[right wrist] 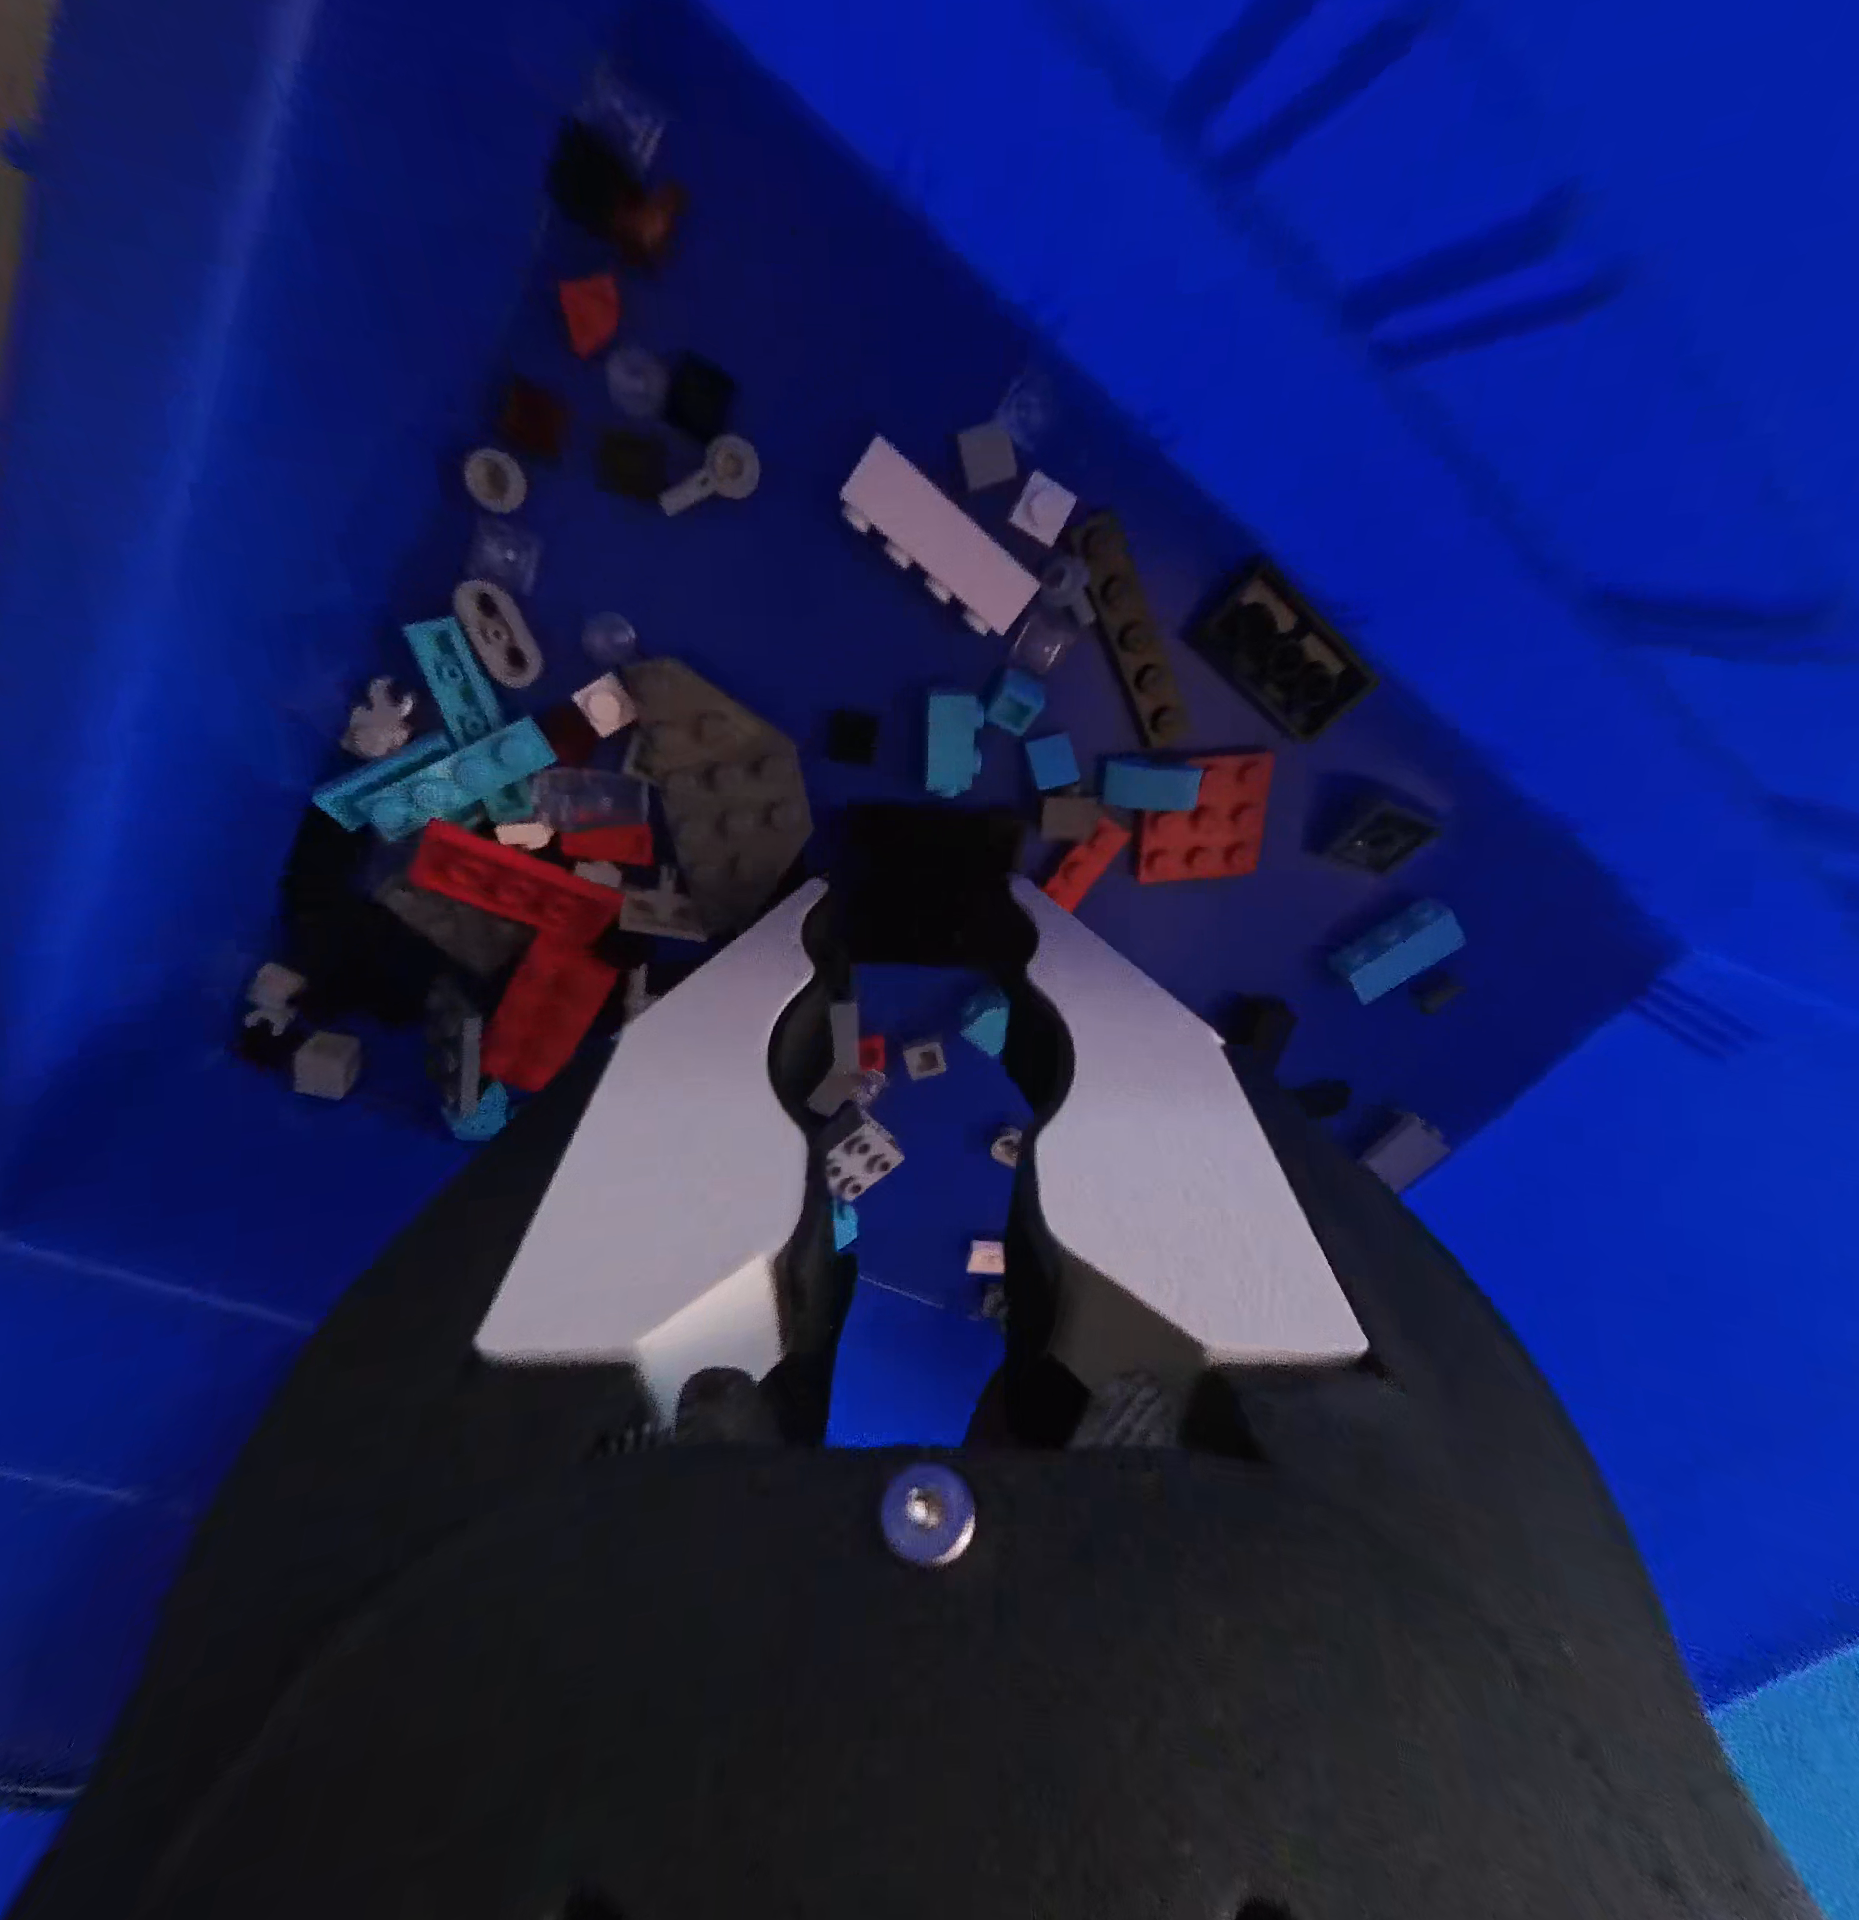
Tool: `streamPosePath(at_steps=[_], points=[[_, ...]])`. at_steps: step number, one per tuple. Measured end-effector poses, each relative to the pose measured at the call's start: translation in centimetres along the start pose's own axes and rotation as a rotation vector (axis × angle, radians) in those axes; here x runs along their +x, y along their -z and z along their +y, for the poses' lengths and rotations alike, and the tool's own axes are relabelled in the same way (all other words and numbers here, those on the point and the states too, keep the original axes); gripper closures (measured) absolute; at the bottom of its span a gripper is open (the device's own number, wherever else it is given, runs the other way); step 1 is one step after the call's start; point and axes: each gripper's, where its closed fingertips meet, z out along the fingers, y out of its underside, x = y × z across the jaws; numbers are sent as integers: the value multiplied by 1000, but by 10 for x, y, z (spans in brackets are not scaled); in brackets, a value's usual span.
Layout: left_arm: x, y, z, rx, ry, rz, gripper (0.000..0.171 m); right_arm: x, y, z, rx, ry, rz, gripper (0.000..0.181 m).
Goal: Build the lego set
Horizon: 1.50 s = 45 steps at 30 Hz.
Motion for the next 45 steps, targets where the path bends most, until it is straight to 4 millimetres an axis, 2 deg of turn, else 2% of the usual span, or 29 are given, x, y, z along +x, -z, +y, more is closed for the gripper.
streamPosePath(at_steps=[7, 11, 18, 23, 29, 33, 35, 38, 39, 42, 45], points=[[6, -5, 5, -18, -2, 21, 128, 5, 0, -3, 7, -55, -21, 150], [8, -5, 4, -19, -9, 22, 128, 1, 1, -3, -7, -41, -11, 142], [10, -6, 5, -23, -22, 23, 128, 6, 8, -7, 18, -36, 29, 142], [12, -7, 6, -29, -26, 29, 128, 7, 0, -6, 15, -39, -5, 144], [13, -8, 6, -29, -22, 33, 128, 6, -1, -7, 39, -83, -53, 144], [13, -7, 5, -25, -24, 33, 128, 7, 5, -6, 31, -79, -1, 144], [13, -6, 4, -20, -20, 33, 128, 5, 21, -14, 89, -87, 58, 144], [12, -5, 0, -3, -1, 33, 128, -11, 67, -44, 274, -109, 159, 144], [11, -4, -2, 7, 10, 37, 128, -24, 86, -60, 371, -117, 172, 145], [11, -3, -8, 45, 43, 45, 128, -82, 140, -117, 721, -139, 150, 145], [16, -5, -14, 90, 50, 69, 128, -130, 171, -162, 1071, -228, 126, 145]])
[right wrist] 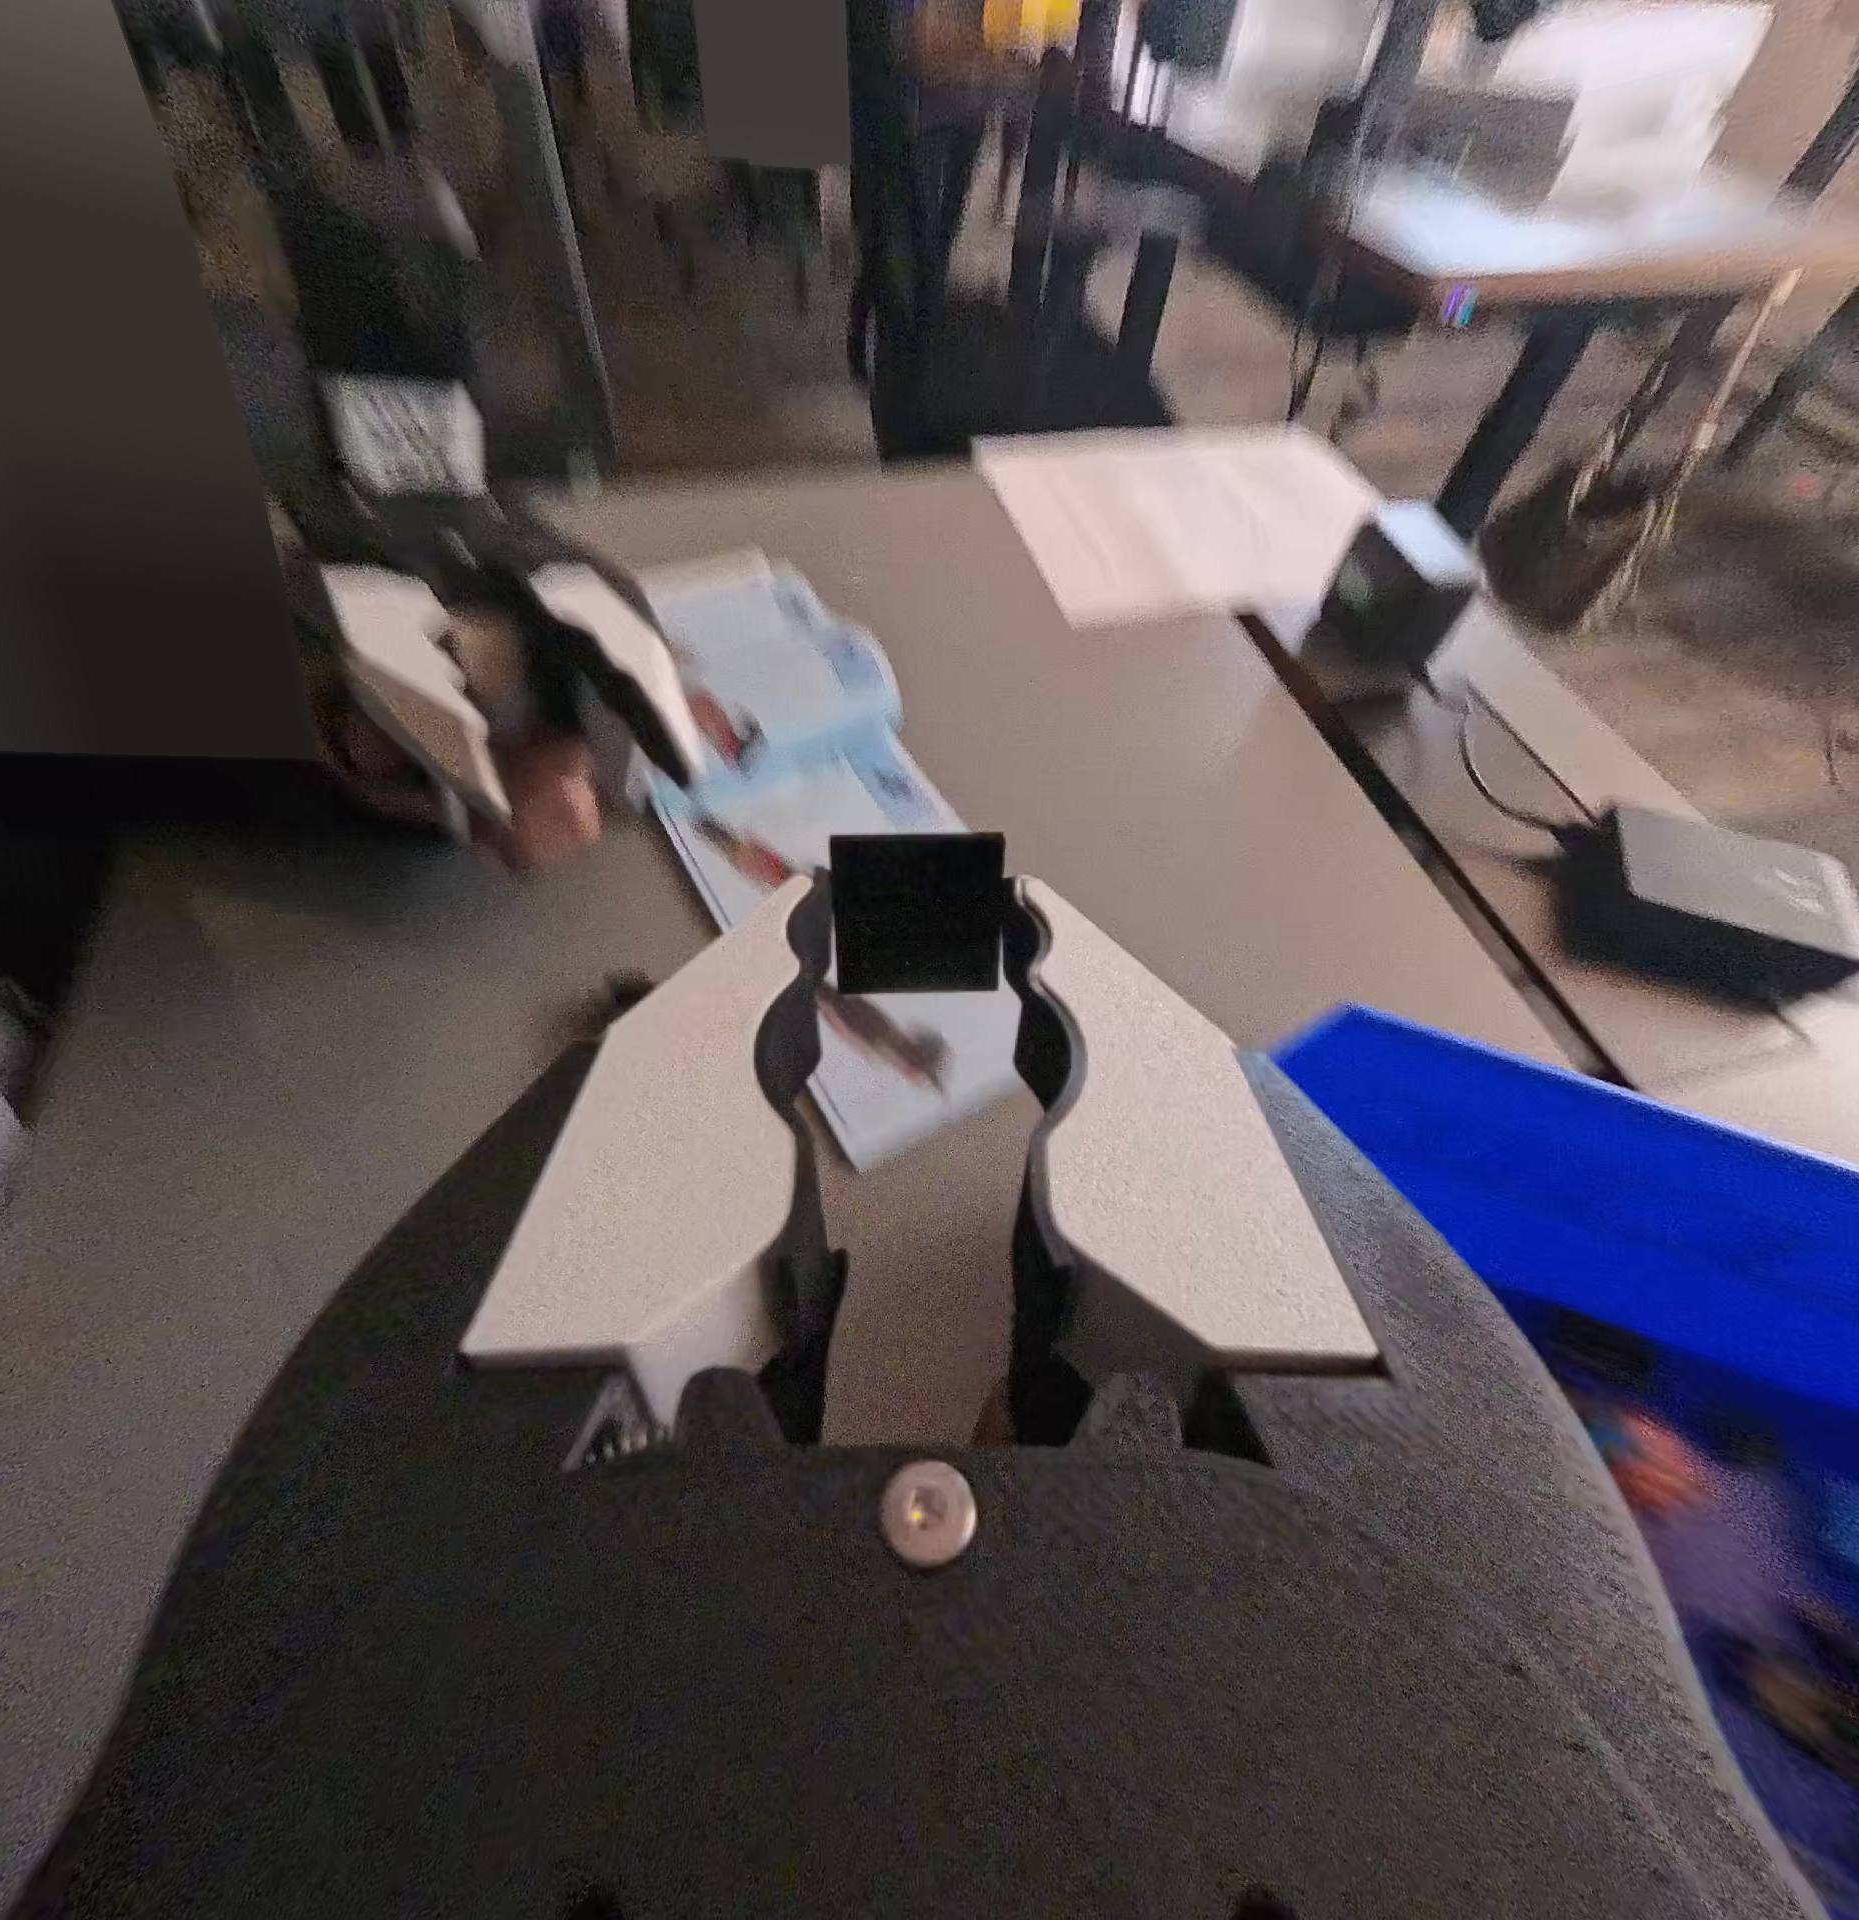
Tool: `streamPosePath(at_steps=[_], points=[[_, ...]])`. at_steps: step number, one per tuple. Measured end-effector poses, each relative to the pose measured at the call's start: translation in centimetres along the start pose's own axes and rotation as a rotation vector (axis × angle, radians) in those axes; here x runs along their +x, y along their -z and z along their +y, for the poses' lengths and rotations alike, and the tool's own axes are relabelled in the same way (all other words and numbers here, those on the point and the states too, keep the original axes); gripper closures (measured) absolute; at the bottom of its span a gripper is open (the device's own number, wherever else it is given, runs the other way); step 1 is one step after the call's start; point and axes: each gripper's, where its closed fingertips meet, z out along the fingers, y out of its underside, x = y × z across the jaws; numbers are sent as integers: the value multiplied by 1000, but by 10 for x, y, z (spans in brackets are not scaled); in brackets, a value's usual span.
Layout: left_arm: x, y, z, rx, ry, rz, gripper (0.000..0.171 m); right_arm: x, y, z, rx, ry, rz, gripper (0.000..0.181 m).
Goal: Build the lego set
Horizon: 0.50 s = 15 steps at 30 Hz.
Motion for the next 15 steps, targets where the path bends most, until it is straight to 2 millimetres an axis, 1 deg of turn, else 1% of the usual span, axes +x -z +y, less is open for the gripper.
streamPosePath(at_steps=[2, 4, 5, 7, 9, 11, 13, 15], points=[[4, -3, -4, 36, 14, 28, 126, -34, -4, -18, 262, -107, -52, 145], [13, -5, -10, 86, 71, 100, 126, -64, 3, -33, 564, -238, -151, 145], [19, -6, -13, 112, 105, 143, 126, -72, 8, -34, 684, -302, -186, 145], [28, -8, -18, 155, 167, 215, 126, -80, 13, -28, 836, -394, -207, 146], [37, -12, -19, 171, 207, 267, 126, -87, 14, -21, 897, -439, -225, 146], [43, -20, -15, 159, 233, 290, 126, -94, 13, -17, 904, -433, -227, 145], [50, -26, -15, 163, 267, 321, 125, -97, 13, -17, 906, -420, -225, 145], [54, -30, -15, 165, 257, 327, 124, -95, 15, -17, 917, -429, -224, 146]])
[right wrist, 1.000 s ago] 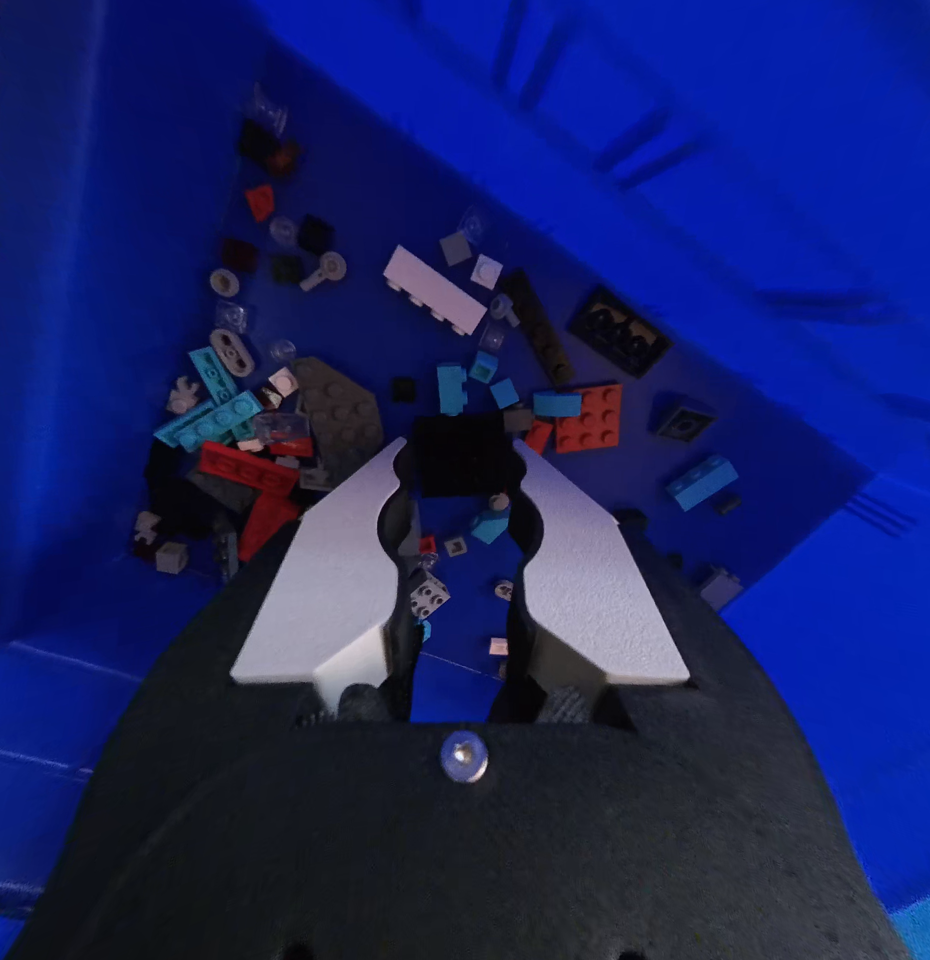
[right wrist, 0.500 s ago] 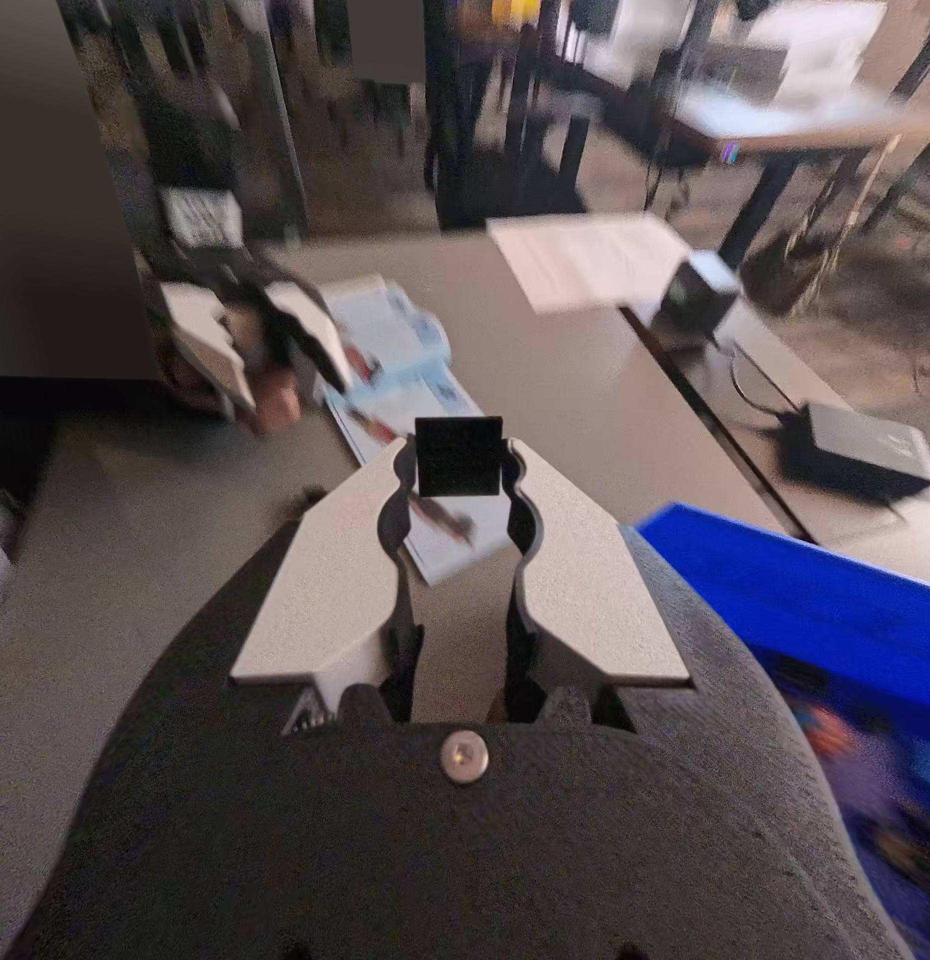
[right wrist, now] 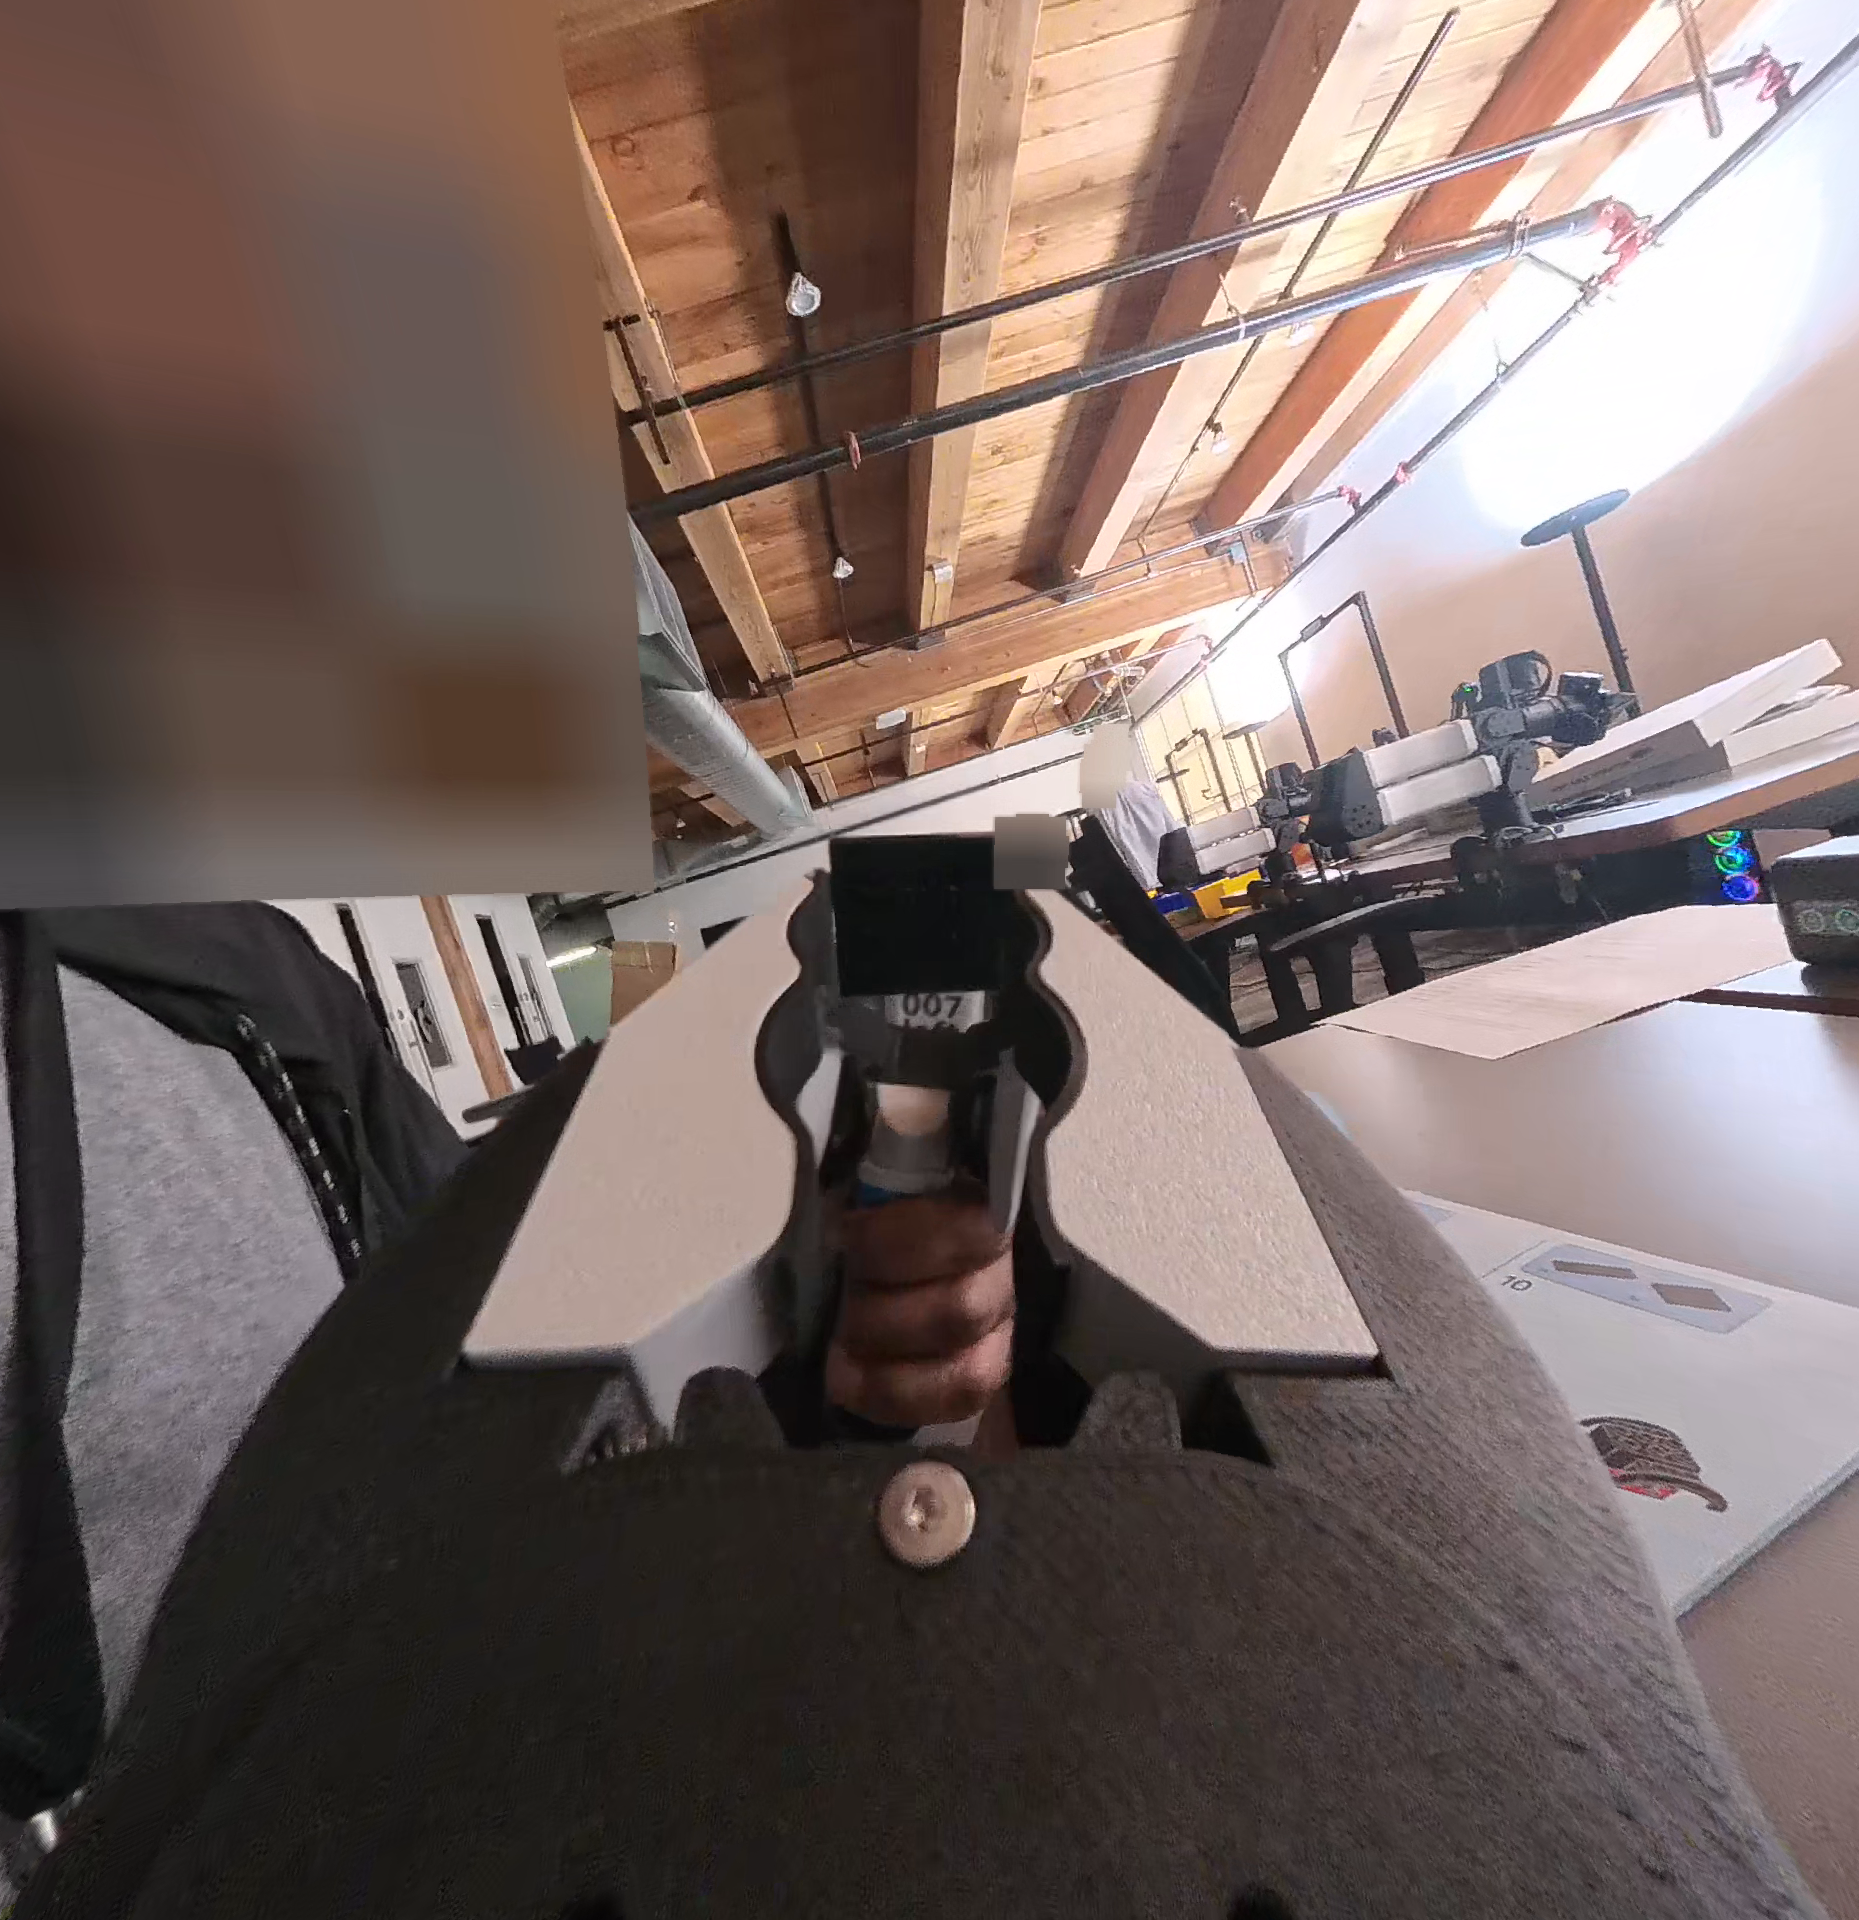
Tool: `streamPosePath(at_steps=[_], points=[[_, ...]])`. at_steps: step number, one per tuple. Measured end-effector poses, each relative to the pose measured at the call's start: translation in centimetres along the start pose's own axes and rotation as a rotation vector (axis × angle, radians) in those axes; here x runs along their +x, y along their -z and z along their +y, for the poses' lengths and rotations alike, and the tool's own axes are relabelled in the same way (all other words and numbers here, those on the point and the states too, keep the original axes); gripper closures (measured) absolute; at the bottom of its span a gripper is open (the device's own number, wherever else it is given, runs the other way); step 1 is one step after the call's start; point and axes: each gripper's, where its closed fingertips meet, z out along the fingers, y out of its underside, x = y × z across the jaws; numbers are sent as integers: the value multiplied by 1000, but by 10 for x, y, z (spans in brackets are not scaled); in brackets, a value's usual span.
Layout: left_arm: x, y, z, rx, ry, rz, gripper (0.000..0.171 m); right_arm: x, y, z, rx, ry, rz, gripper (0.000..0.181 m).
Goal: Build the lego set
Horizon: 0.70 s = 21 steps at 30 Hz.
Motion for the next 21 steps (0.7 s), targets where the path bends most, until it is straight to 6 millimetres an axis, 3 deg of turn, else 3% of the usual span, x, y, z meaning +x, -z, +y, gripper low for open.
streamPosePath(at_steps=[9, 12, 21], points=[[-2, -9, 4, -24, -144, -76, 127, 3, 3, 2, 6, -26, -9, 146], [-2, -9, 6, -40, -174, -83, 135, 2, 3, 6, -16, -18, -12, 146], [-11, 5, 7, -127, -268, -140, 139, 9, 13, 19, -192, 30, 49, 138]])
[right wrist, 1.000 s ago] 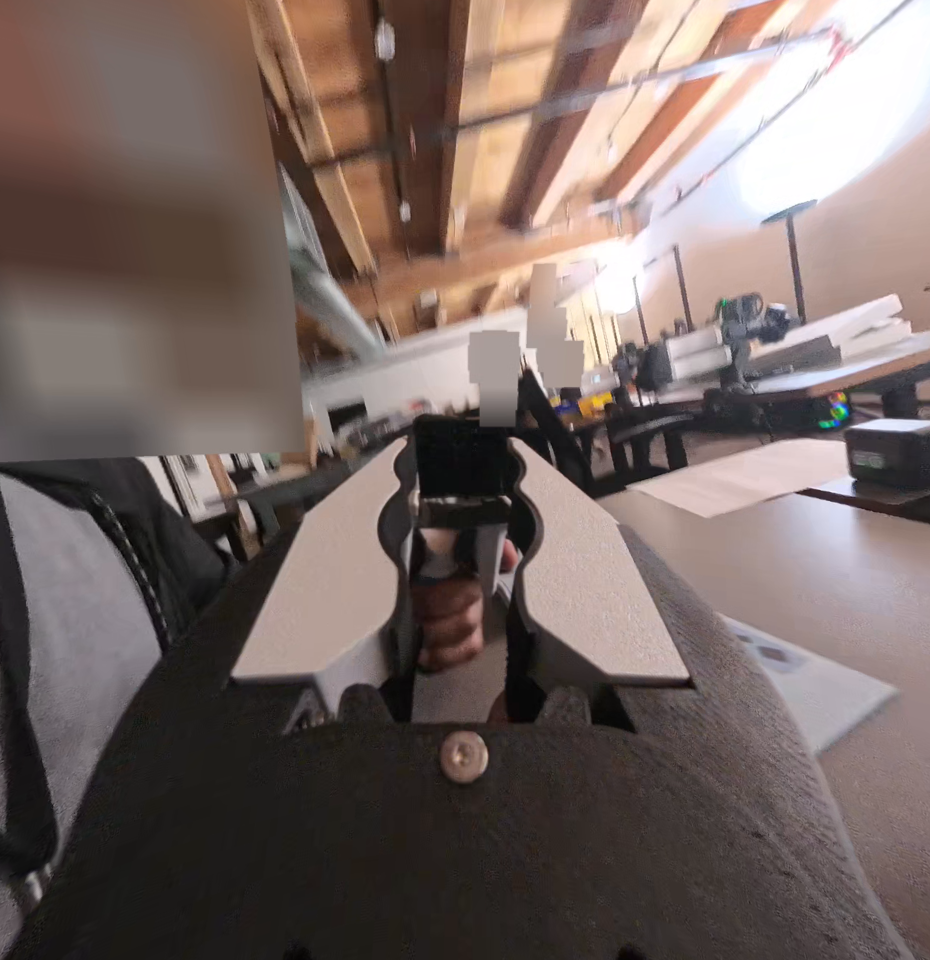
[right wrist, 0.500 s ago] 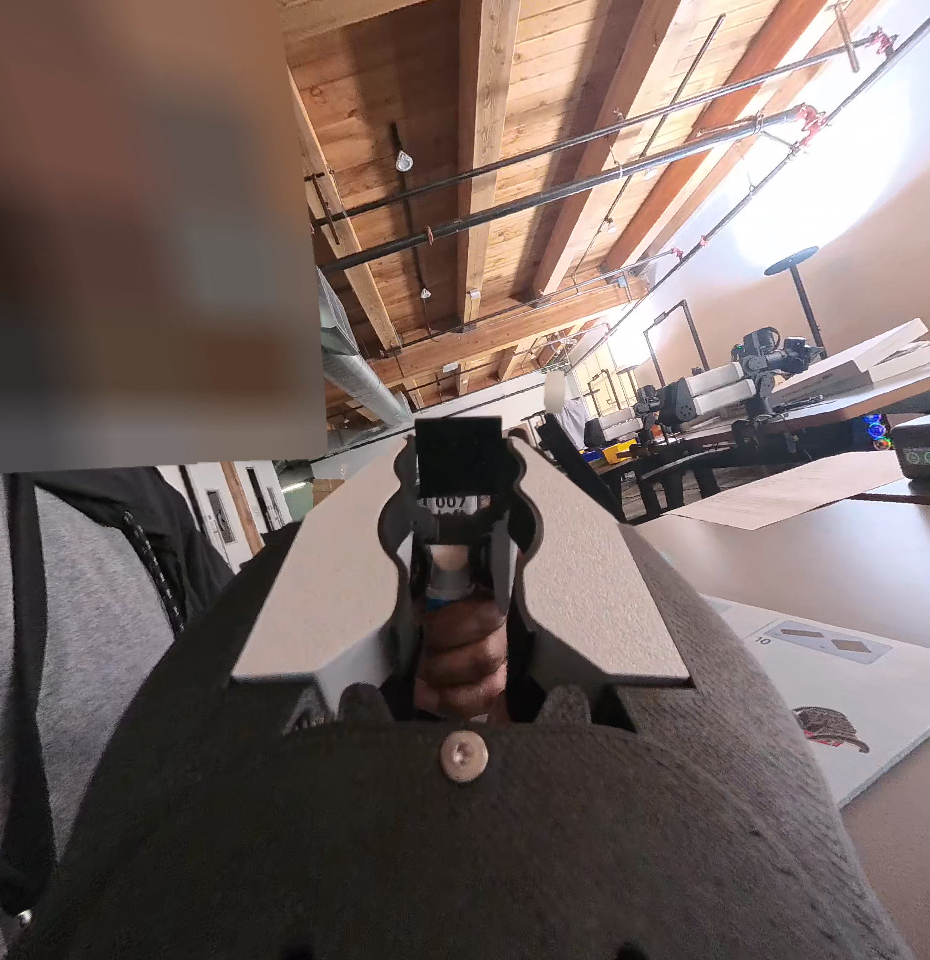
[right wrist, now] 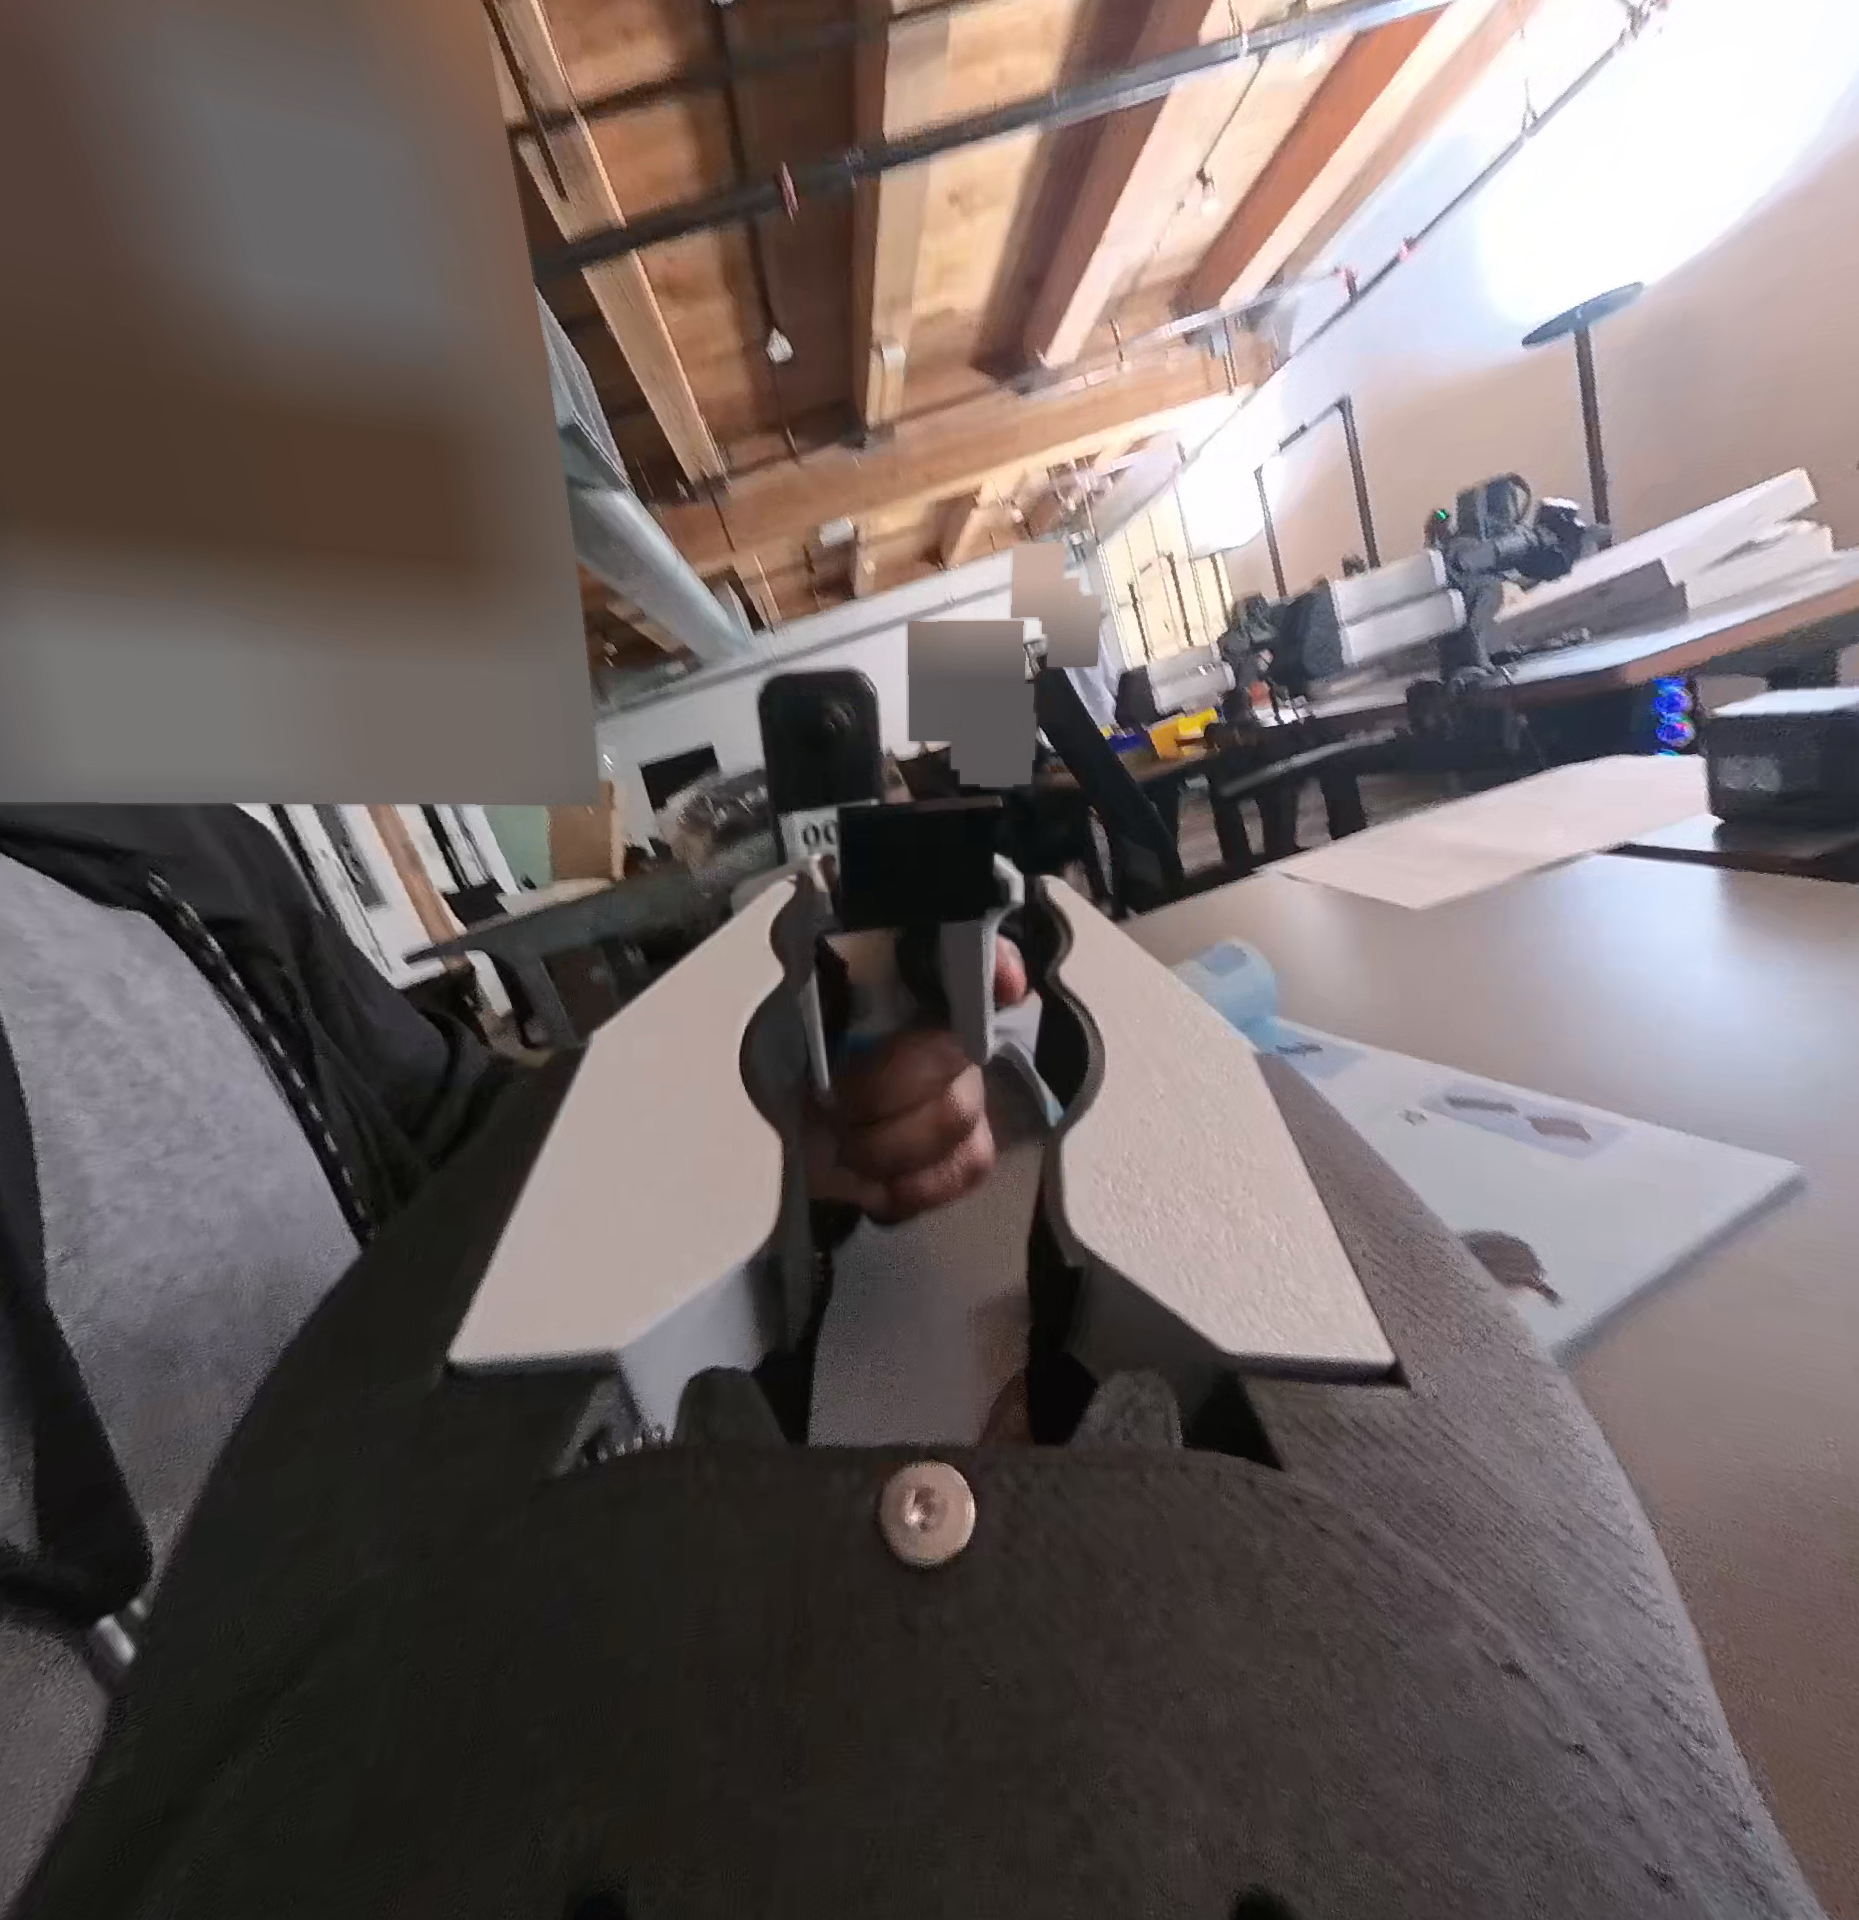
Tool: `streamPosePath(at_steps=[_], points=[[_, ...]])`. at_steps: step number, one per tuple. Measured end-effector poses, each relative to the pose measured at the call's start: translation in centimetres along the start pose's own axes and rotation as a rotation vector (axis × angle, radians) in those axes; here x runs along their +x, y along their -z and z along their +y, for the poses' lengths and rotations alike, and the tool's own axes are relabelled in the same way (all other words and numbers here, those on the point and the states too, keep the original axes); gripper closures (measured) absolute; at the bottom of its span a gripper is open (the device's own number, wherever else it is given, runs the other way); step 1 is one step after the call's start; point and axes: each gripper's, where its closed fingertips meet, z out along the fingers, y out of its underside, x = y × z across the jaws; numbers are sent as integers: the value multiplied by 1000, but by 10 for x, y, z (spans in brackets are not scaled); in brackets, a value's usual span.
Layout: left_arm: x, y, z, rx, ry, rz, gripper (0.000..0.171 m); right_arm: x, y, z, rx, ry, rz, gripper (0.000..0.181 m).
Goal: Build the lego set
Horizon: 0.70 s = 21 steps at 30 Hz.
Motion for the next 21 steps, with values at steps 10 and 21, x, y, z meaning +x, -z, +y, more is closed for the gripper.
streamPosePath(at_steps=[10, 21], points=[[-35, 37, 108, -792, -258, -82, 139, 53, 64, 82, -761, 264, 211, 117], [-39, 37, 130, -959, -325, -18, 138, 53, 68, 113, -969, 309, 124, 114]])
